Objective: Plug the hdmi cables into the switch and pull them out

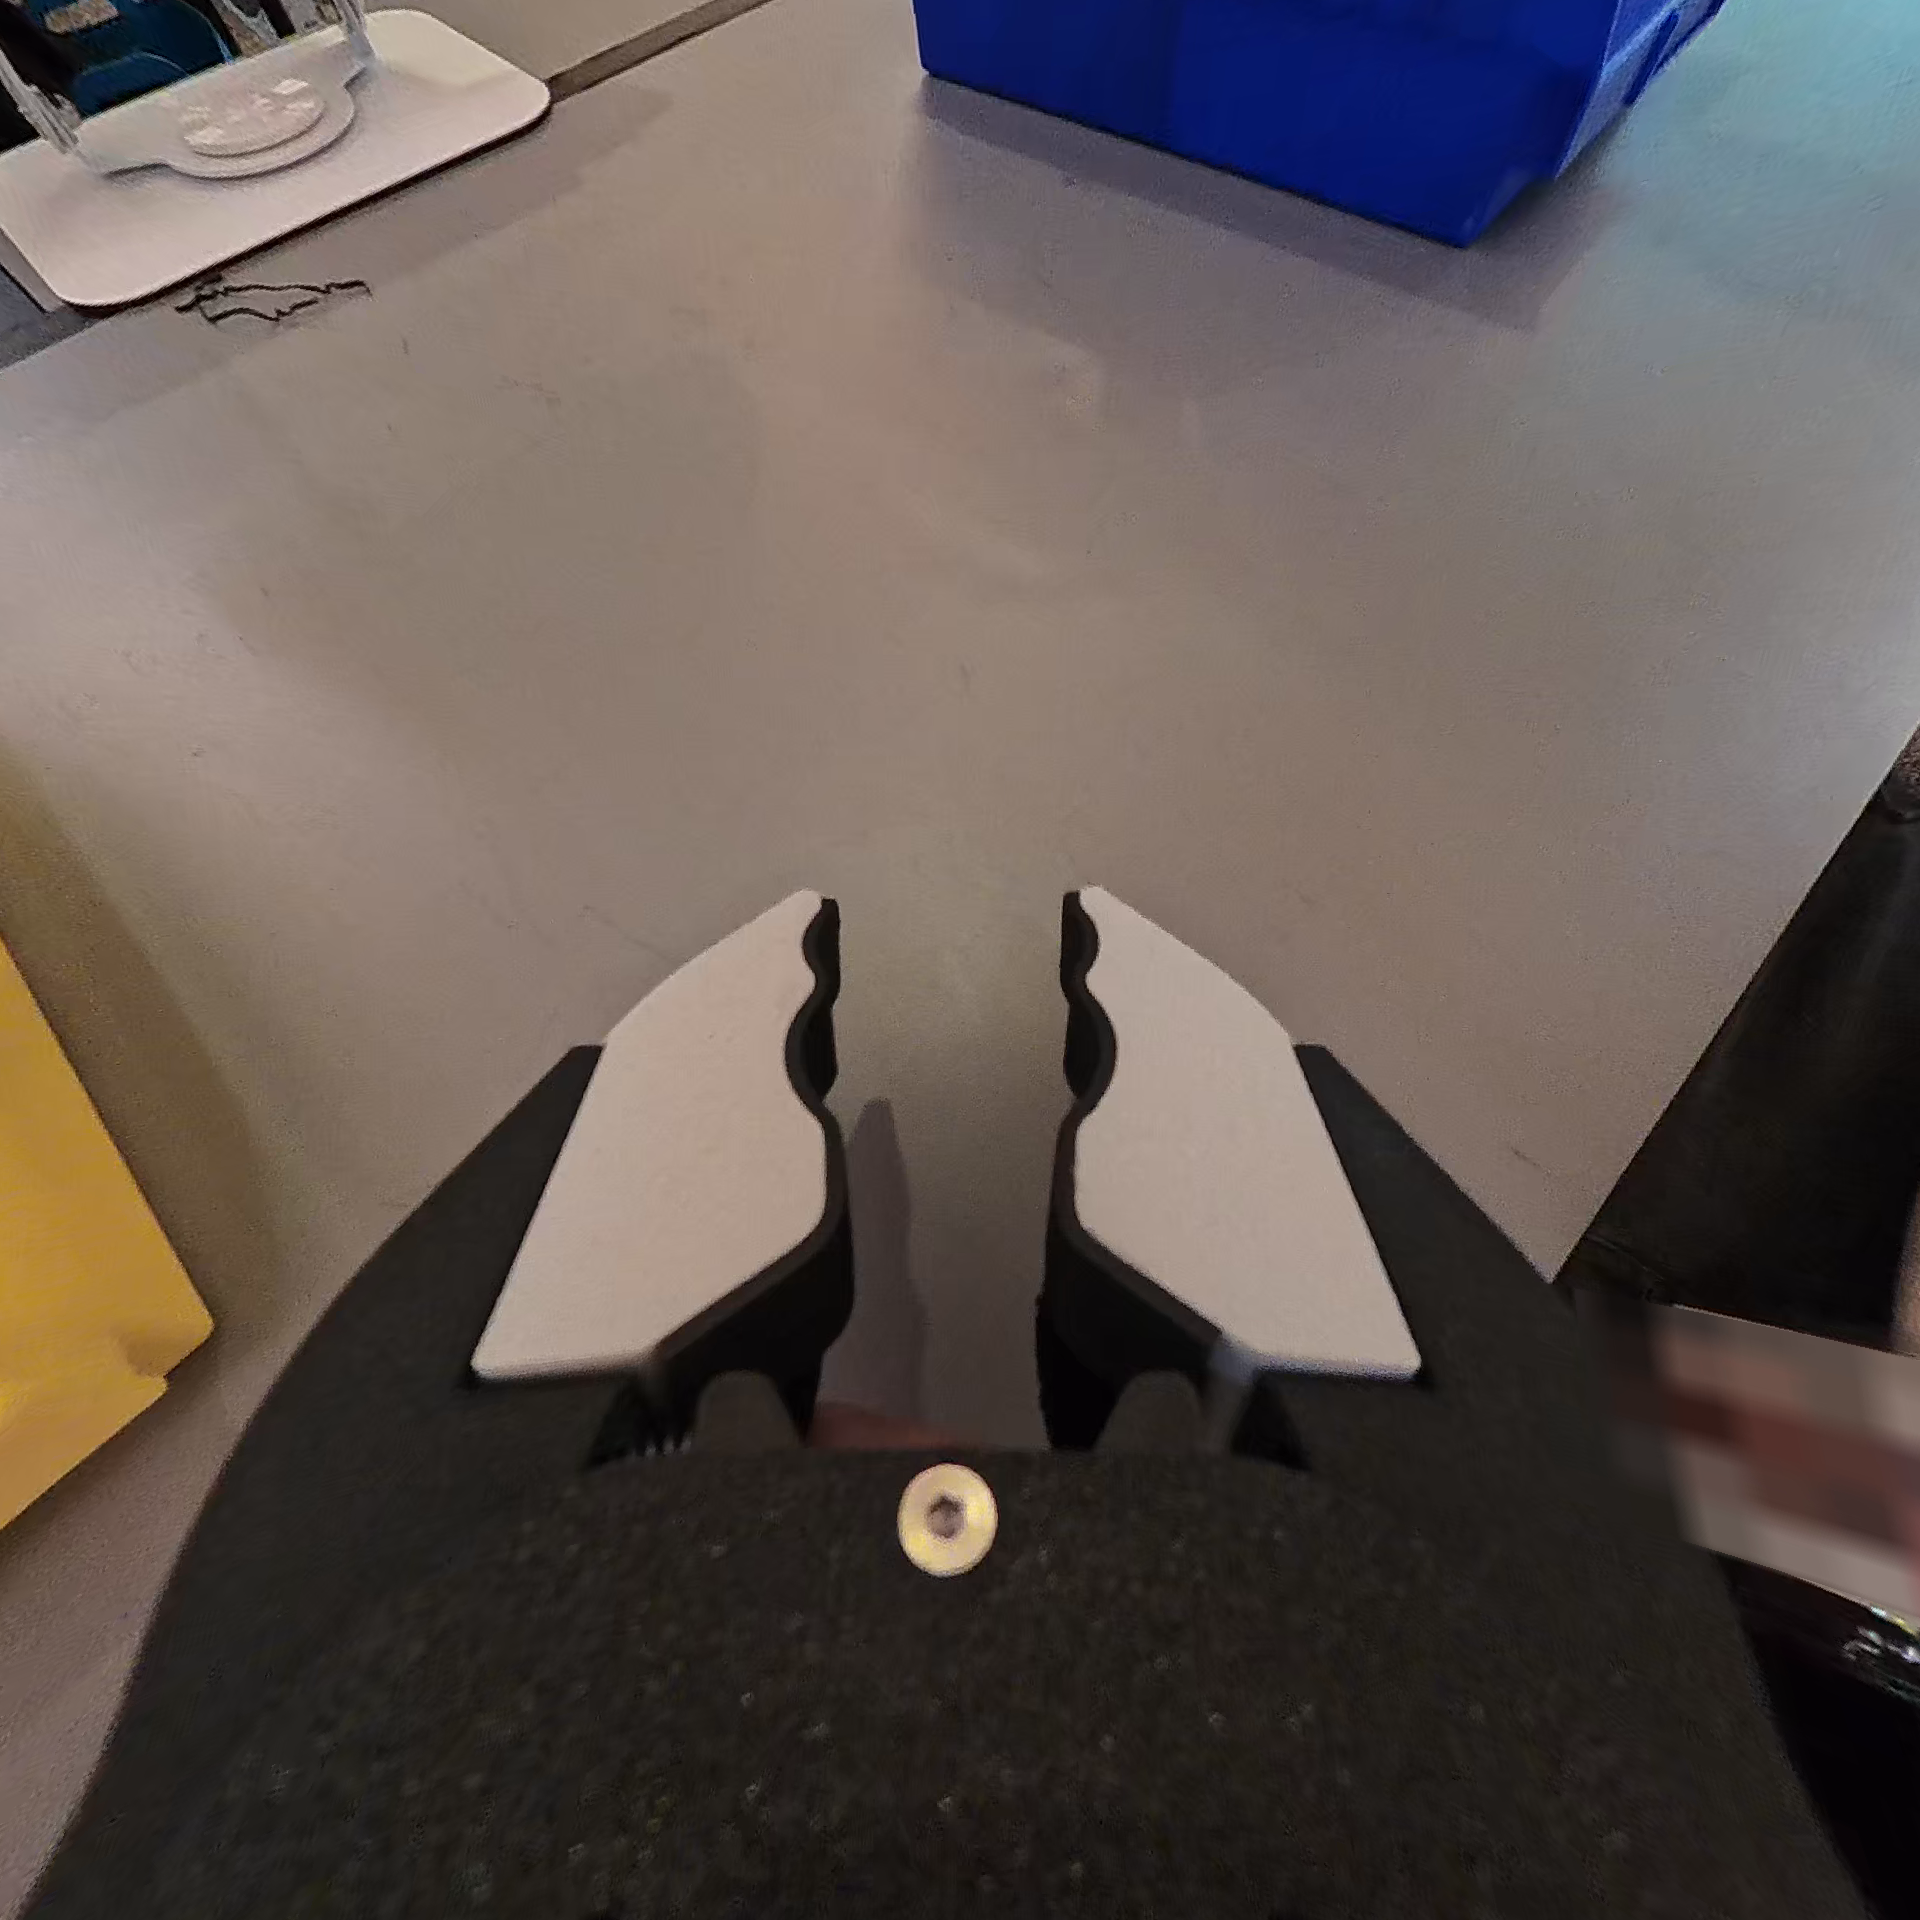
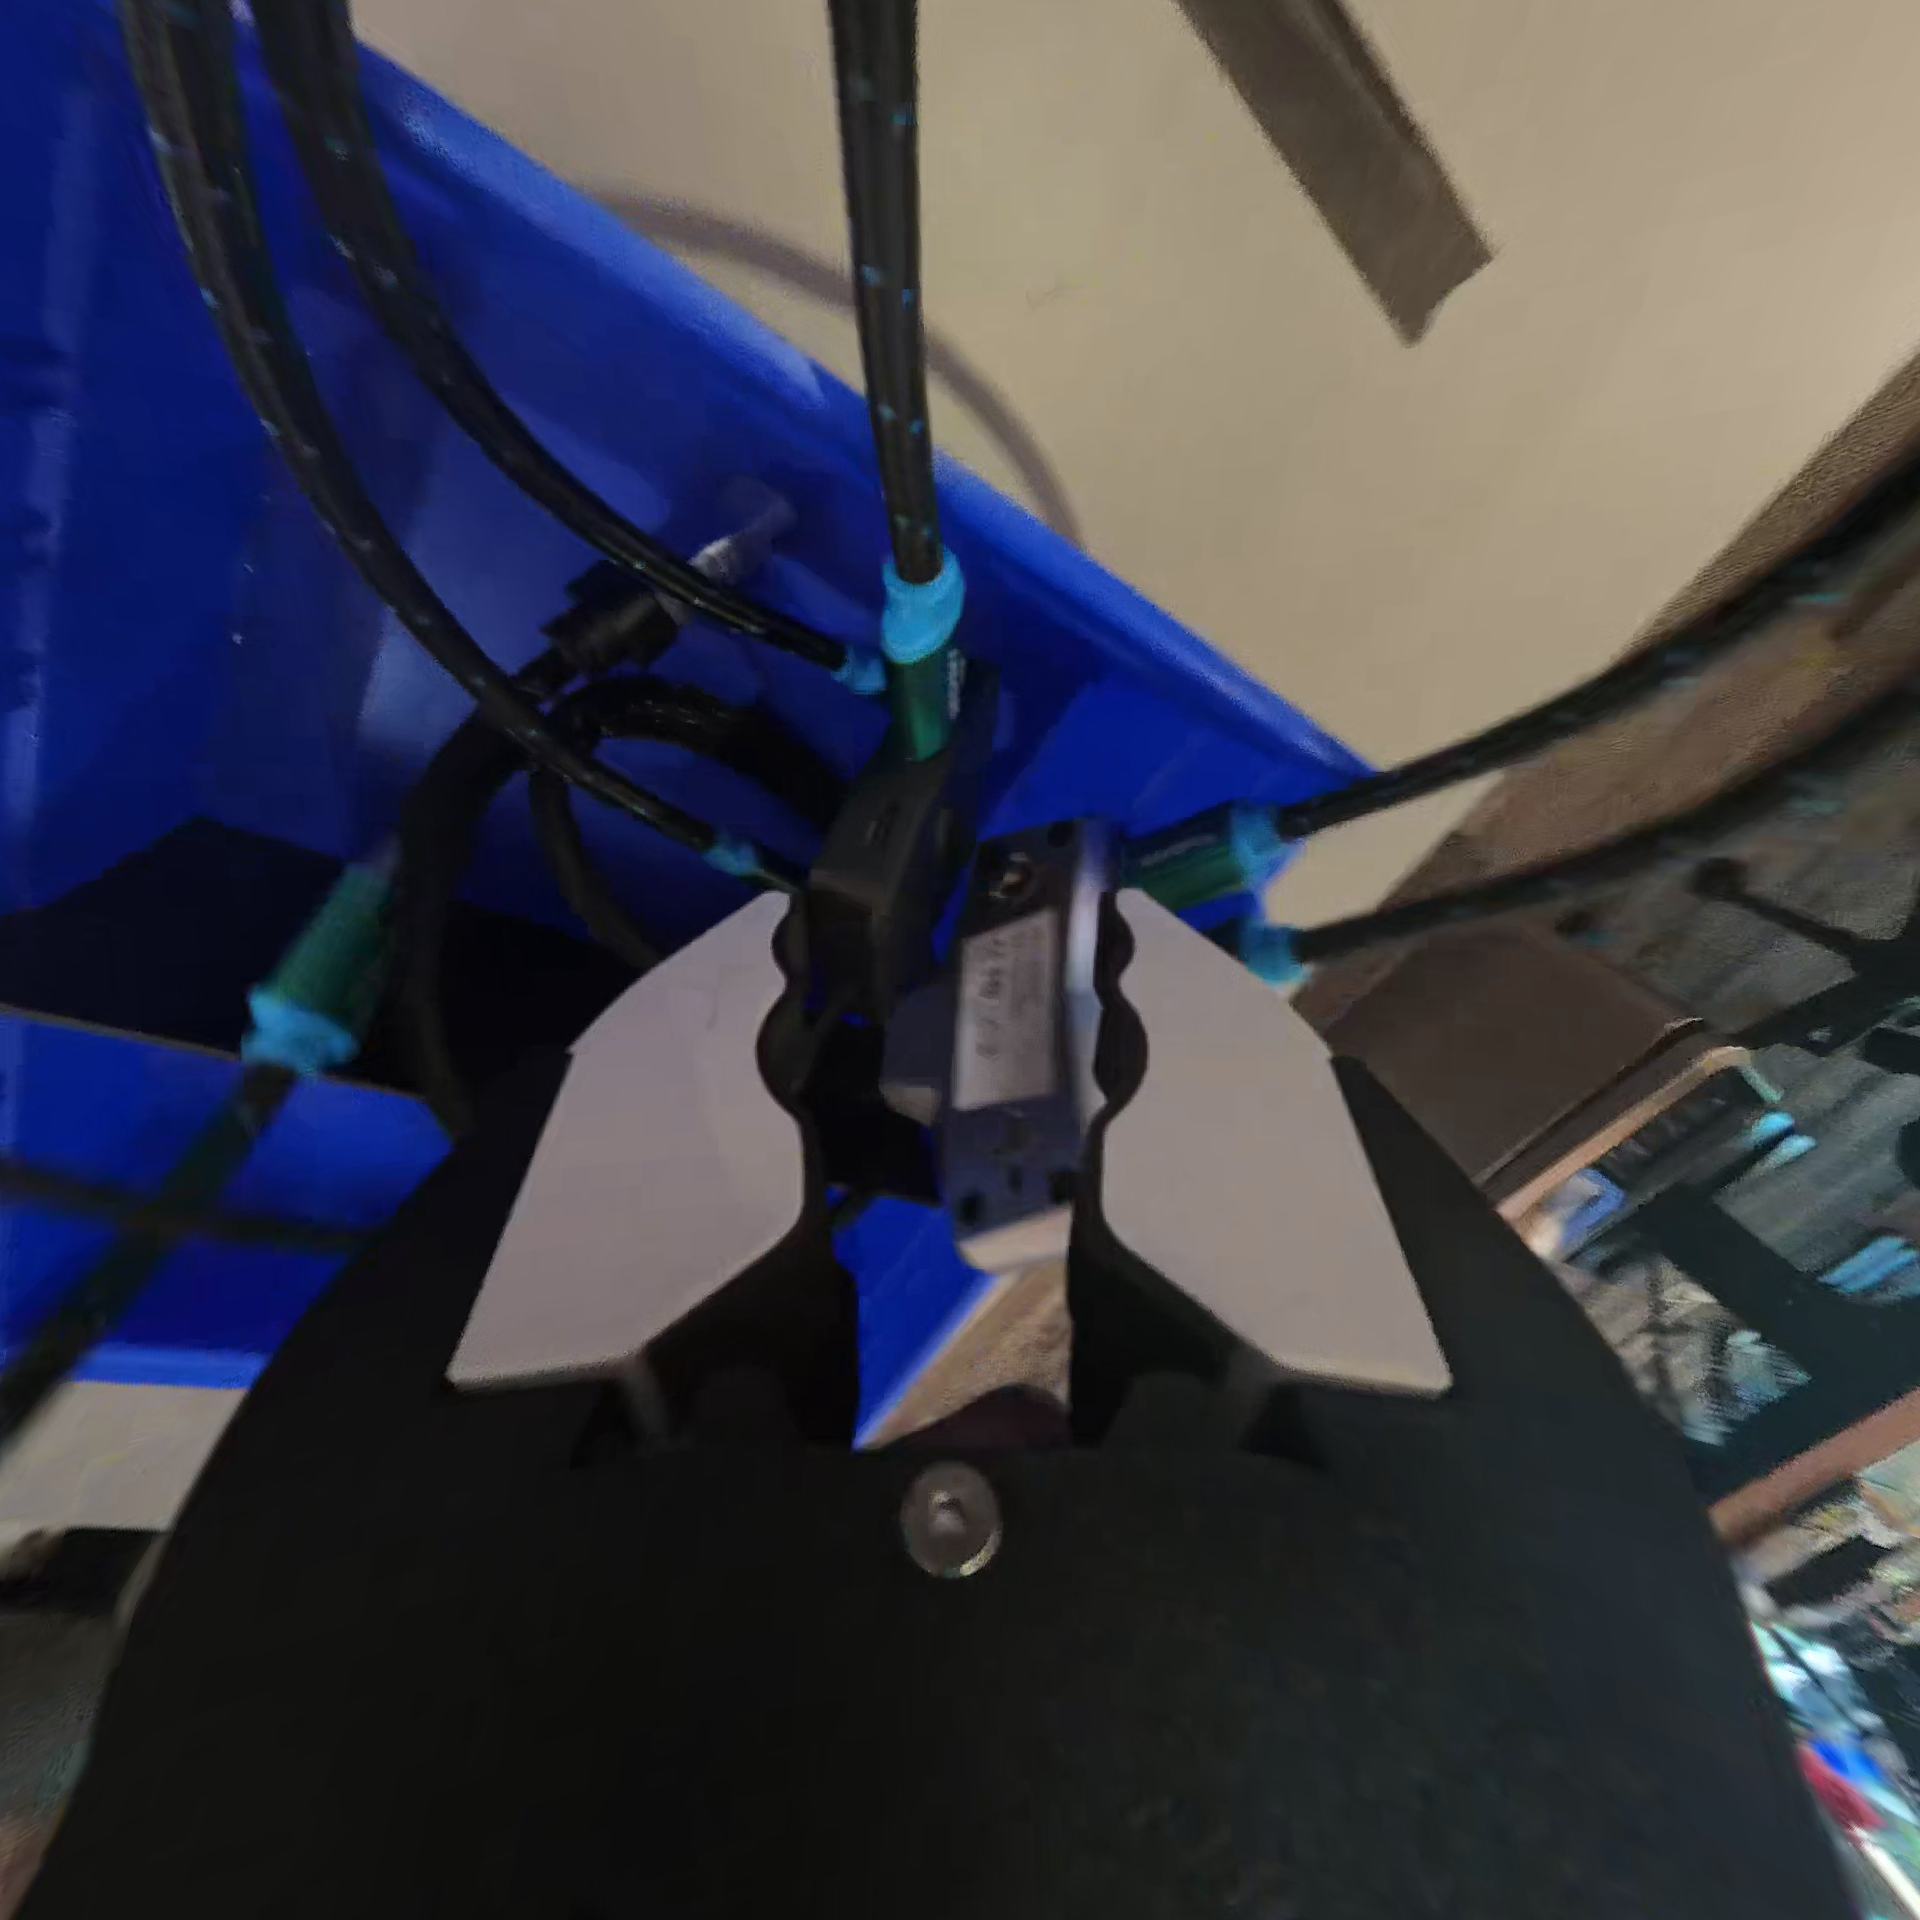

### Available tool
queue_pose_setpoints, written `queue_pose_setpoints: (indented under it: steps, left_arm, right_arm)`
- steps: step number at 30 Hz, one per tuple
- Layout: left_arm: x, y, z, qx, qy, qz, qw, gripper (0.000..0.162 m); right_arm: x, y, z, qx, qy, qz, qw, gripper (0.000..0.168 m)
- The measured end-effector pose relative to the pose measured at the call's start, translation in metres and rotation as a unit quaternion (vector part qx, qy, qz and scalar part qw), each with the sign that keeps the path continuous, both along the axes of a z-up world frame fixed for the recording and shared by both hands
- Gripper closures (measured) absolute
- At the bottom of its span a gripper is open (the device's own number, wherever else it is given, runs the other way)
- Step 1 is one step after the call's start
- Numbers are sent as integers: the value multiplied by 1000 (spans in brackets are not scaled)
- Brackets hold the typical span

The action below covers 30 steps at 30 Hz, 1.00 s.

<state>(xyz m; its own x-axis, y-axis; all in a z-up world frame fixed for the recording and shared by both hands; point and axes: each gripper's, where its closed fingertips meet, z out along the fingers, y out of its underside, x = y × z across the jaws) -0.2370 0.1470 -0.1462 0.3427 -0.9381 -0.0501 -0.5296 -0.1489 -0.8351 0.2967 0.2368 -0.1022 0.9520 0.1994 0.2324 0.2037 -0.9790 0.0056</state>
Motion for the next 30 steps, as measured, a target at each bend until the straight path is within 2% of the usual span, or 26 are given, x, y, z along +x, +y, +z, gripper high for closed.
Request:
queue_pose_setpoints:
  steps: [1, 2, 5, 8, 10, 12, 14, 16, 18, 20, 22, 24, 26, 27, 28, 30]
  left_arm:
    - [0, 0, -1, 0, 1, -1, 1000, 122]
    - [1, 0, -2, -1, 2, -2, 1000, 122]
    - [2, 0, -2, -2, 4, -5, 1000, 122]
    - [4, -1, -3, 1, 7, -7, 1000, 122]
    - [3, -2, -2, 5, 8, -7, 1000, 122]
    - [2, -1, -2, 9, 9, -5, 1000, 121]
    - [-2, 2, -1, 8, 8, 5, 1000, 121]
    - [-10, 7, 7, 7, -10, 27, 1000, 121]
    - [-24, 14, 23, 9, -44, 58, 997, 119]
    - [-45, 23, 44, 30, -87, 102, 991, 117]
    - [-73, 31, 65, 61, -123, 149, 979, 117]
    - [-106, 39, 77, 86, -146, 198, 966, 114]
    - [-136, 45, 77, 100, -146, 235, 956, 110]
    - [-148, 48, 74, 103, -144, 249, 952, 112]
    - [-158, 50, 72, 106, -147, 263, 948, 113]
    - [-171, 56, 71, 102, -162, 287, 939, 113]
  right_arm:
    - [6, -2, 8, -7, -17, 11, 1000, 116]
    - [15, -7, 17, -24, -51, 27, 998, 125]
    - [35, -19, 41, -84, -143, 72, 984, 121]
    - [52, -19, 67, -102, -208, 76, 970, 124]
    - [75, -25, 93, -127, -284, 80, 947, 124]
    - [106, -37, 130, -168, -390, 78, 902, 125]
    - [118, -50, 155, -174, -427, 73, 884, 123]
    - [115, -50, 178, -88, -436, 45, 895, 124]
    - [90, -45, 202, 58, -420, 38, 905, 124]
    - [44, -55, 220, 222, -354, 23, 908, 125]
    - [-11, -78, 224, 368, -261, 15, 892, 125]
    - [-74, -108, 208, 500, -121, 11, 858, 125]
    - [-133, -137, 178, 611, 24, -3, 792, 131]
    - [-150, -151, 158, 650, 67, -32, 756, 132]
    - [-162, -162, 134, 670, 86, -55, 735, 131]
    - [-174, -181, 78, 664, 73, -93, 738, 130]
